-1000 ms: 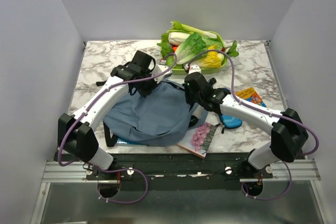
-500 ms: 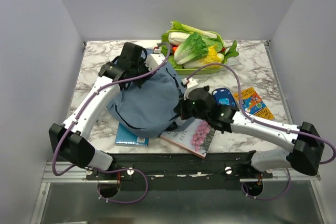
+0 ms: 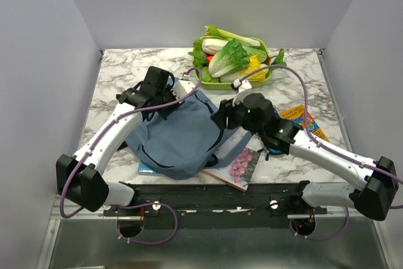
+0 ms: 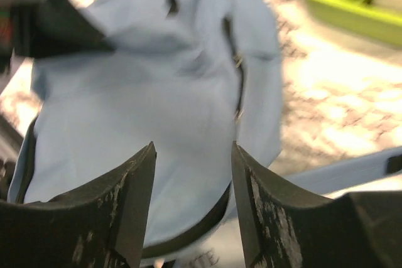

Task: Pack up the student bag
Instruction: Unzip the student bag at the center of the board.

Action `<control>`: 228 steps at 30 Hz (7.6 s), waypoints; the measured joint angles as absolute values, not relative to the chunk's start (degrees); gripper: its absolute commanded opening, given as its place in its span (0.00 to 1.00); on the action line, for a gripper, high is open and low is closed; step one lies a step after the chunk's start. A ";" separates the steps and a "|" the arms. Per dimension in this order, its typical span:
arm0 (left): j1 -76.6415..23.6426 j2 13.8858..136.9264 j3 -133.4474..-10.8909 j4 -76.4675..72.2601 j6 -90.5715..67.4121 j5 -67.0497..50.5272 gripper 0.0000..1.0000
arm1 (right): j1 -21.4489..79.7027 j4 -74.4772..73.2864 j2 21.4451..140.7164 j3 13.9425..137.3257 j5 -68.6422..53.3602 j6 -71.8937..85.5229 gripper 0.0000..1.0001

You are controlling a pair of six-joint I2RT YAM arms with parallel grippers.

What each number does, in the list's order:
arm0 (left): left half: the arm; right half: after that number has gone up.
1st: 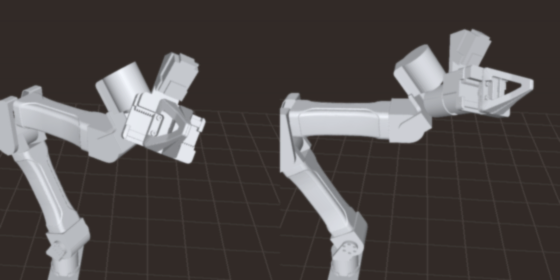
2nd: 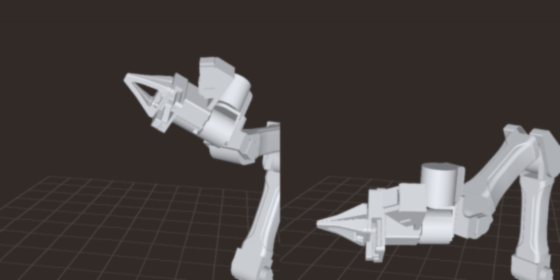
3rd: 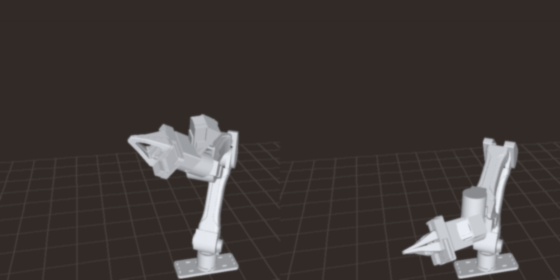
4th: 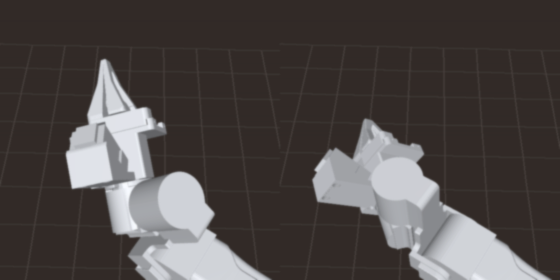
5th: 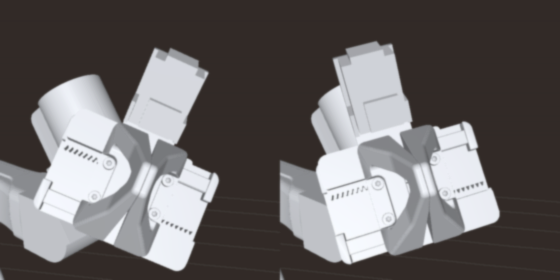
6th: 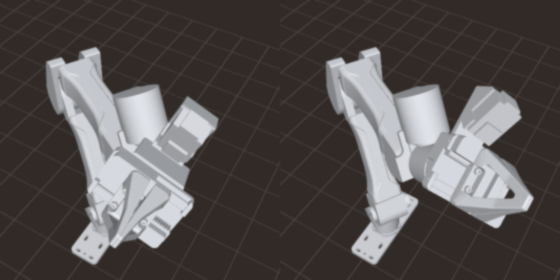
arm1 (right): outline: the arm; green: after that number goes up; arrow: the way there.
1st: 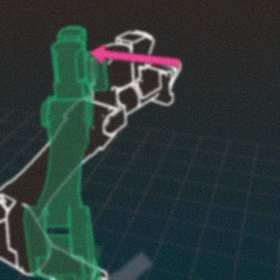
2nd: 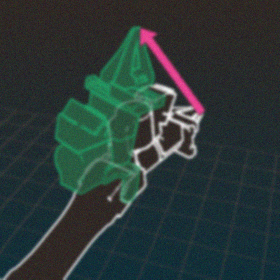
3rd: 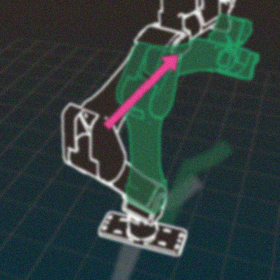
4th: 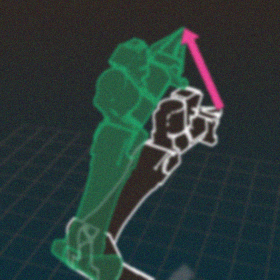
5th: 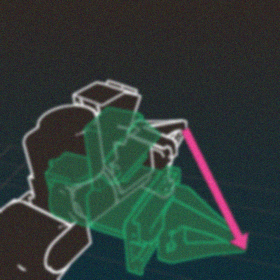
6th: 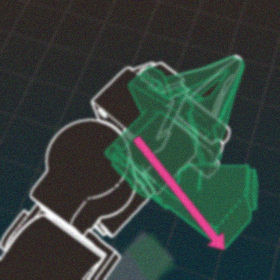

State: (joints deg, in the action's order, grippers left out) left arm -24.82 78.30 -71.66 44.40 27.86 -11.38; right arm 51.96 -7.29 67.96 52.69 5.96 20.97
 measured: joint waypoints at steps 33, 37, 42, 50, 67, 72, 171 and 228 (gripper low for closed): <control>-24.82 72.01 -63.26 41.41 27.49 -16.51 0.00 | 44.14 -17.80 95.26 74.13 -2.44 1.06 0.48; -24.82 71.99 -63.26 41.50 27.40 -16.60 0.00 | 44.14 -17.96 98.15 76.20 -2.39 -0.10 0.40; -24.82 71.77 -63.26 41.65 27.38 -16.62 0.00 | 44.14 -18.13 99.15 77.30 -2.37 -0.60 0.18; -24.82 71.33 -63.26 42.19 27.35 -16.62 0.00 | 44.12 -18.06 98.98 77.41 -2.02 -0.21 0.01; -24.82 72.01 -63.26 40.42 24.99 -15.64 0.00 | 43.75 -13.08 85.95 68.49 -7.55 4.56 0.01; -24.82 72.77 -63.26 40.38 24.53 -14.76 0.00 | 43.44 -9.45 84.14 63.31 -12.88 7.09 0.01; -24.86 73.69 -62.30 35.99 21.30 -11.81 0.00 | 43.51 -2.13 79.94 54.96 -11.64 19.77 0.01; -33.69 111.79 -102.63 76.84 90.54 -48.56 0.66 | 48.05 3.33 62.87 42.35 -14.98 23.53 0.01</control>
State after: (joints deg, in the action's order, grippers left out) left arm -33.69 111.79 -102.63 76.84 90.54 -48.56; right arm 48.05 3.33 62.87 42.35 -14.98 23.53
